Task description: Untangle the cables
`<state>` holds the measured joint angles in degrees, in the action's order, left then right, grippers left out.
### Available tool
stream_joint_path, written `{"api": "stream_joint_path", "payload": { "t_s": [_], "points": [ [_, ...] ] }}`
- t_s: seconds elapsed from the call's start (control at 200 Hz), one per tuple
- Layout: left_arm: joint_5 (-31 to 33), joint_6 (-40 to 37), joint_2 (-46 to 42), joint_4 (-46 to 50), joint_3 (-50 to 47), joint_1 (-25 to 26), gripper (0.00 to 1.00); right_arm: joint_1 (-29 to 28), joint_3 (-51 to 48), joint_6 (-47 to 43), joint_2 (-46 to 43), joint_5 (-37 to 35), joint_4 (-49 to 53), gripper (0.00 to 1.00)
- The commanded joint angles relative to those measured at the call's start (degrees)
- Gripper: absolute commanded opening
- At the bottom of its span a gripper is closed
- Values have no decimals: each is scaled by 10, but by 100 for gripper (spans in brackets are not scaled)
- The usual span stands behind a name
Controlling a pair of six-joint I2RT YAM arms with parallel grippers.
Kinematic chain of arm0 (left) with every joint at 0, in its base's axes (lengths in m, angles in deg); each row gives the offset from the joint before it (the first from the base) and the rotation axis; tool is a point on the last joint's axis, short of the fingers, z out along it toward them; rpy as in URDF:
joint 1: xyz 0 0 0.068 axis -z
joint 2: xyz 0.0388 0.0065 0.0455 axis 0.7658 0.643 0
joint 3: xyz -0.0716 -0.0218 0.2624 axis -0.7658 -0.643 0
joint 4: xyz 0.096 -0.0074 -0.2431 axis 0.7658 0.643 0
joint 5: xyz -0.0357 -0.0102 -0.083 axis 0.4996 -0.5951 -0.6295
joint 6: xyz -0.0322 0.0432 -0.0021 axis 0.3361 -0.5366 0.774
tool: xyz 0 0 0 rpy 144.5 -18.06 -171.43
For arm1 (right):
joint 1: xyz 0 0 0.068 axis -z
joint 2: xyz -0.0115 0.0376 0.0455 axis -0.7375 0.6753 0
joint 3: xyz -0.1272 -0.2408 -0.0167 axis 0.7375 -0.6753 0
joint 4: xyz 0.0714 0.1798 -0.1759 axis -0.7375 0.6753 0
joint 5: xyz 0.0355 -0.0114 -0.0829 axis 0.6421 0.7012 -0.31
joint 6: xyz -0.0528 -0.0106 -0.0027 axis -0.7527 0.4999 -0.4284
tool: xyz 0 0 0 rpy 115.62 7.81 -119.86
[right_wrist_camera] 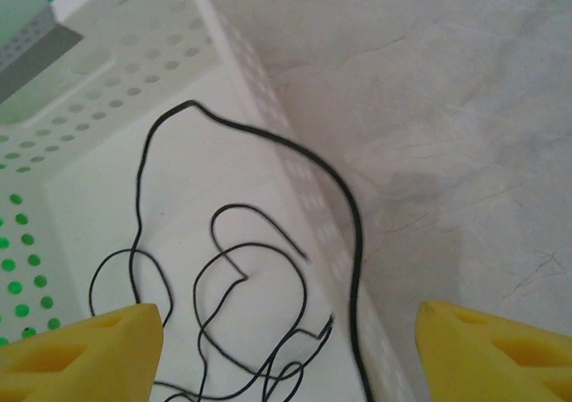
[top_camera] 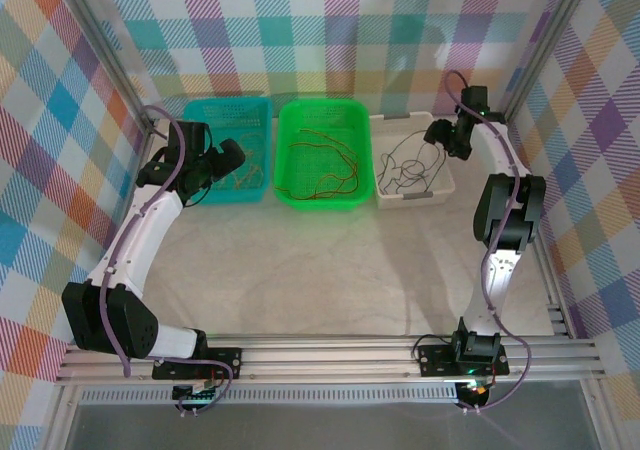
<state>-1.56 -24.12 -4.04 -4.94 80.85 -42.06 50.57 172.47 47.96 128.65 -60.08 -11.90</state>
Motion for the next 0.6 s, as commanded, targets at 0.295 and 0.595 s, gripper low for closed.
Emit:
{"api": "stream_joint_path", "payload": {
  "t_s": [0.295, 0.595],
  "points": [
    [0, -14, 22, -3, 12, -8, 100, -1, 67, 24, 64, 77, -33, 65],
    [-1, -17, 30, -2, 17, -8, 100, 0, 31, 49, 44, 101, -76, 50]
  ]
}}
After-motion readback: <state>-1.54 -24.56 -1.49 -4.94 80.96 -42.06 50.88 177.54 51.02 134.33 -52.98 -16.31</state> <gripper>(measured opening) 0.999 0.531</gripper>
